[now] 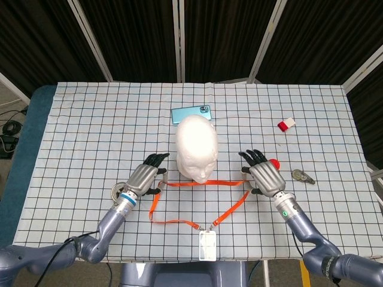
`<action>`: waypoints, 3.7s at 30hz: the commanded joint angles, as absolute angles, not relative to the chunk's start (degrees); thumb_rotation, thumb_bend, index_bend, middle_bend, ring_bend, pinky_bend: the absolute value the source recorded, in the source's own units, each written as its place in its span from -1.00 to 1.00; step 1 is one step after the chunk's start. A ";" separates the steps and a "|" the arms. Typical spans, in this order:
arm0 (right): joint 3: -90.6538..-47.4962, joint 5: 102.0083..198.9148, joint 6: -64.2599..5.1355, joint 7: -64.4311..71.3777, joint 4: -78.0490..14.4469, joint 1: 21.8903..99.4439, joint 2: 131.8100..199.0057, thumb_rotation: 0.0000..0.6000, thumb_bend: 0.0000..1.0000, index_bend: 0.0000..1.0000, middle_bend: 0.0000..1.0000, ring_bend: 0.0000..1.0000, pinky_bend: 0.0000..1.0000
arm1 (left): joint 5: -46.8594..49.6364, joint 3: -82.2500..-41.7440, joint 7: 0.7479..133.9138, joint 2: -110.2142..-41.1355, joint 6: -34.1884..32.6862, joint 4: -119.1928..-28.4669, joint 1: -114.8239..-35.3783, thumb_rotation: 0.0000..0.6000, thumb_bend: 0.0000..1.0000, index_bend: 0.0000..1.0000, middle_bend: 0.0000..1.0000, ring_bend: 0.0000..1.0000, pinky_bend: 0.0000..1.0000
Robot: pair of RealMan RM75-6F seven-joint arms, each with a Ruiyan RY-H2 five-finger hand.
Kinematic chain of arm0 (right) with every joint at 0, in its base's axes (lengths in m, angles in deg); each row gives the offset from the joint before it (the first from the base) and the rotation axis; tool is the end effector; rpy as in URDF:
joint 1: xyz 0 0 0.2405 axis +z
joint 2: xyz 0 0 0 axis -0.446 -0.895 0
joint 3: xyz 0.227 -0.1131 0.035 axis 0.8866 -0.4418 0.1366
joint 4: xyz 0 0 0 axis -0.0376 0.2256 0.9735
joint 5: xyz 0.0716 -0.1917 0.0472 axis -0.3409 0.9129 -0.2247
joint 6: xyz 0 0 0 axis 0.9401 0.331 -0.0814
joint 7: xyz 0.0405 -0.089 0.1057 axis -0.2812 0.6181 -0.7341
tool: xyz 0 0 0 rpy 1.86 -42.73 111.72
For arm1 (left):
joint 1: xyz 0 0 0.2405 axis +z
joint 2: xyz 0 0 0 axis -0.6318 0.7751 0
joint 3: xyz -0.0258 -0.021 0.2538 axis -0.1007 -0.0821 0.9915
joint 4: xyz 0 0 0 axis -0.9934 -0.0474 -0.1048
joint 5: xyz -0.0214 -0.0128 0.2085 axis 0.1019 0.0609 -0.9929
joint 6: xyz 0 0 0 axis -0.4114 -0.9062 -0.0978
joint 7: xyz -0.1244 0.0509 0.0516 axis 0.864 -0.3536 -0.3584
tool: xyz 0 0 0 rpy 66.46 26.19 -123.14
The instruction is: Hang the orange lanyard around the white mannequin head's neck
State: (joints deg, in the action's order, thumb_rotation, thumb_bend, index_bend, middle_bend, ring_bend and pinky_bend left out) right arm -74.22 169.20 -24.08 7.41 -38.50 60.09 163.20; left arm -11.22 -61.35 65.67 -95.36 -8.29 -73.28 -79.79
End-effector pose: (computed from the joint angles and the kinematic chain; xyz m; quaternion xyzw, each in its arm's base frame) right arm -0.2157 -0.3183 0.0261 0.7457 -0.3676 0.3786 0.4067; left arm -0.1403 0.3171 -0.0841 -0.7141 -0.4466 -0.4299 0.3254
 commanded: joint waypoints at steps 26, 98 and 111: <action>-71.79 178.67 -37.31 -2.19 -52.13 60.79 152.03 1.00 -0.09 0.51 -0.78 -1.00 -1.00 | -17.33 -66.03 79.33 -80.36 2.48 -94.15 -76.92 1.00 -0.01 0.47 -1.00 -1.00 -1.00; -55.82 132.79 -13.91 8.13 -21.02 80.50 165.95 1.00 -0.83 -0.90 -1.00 -1.00 -1.00 | 19.56 -80.13 71.61 -83.13 -23.15 -65.95 -95.63 1.00 -1.00 -1.00 -1.00 -1.00 -1.00; -59.52 136.99 -18.55 12.67 -30.74 74.82 158.49 1.00 -0.83 -0.88 -1.00 -1.00 -1.00 | 19.82 -77.64 70.91 -73.77 -27.22 -76.34 -92.60 1.00 -1.00 -1.00 -1.00 -1.00 -1.00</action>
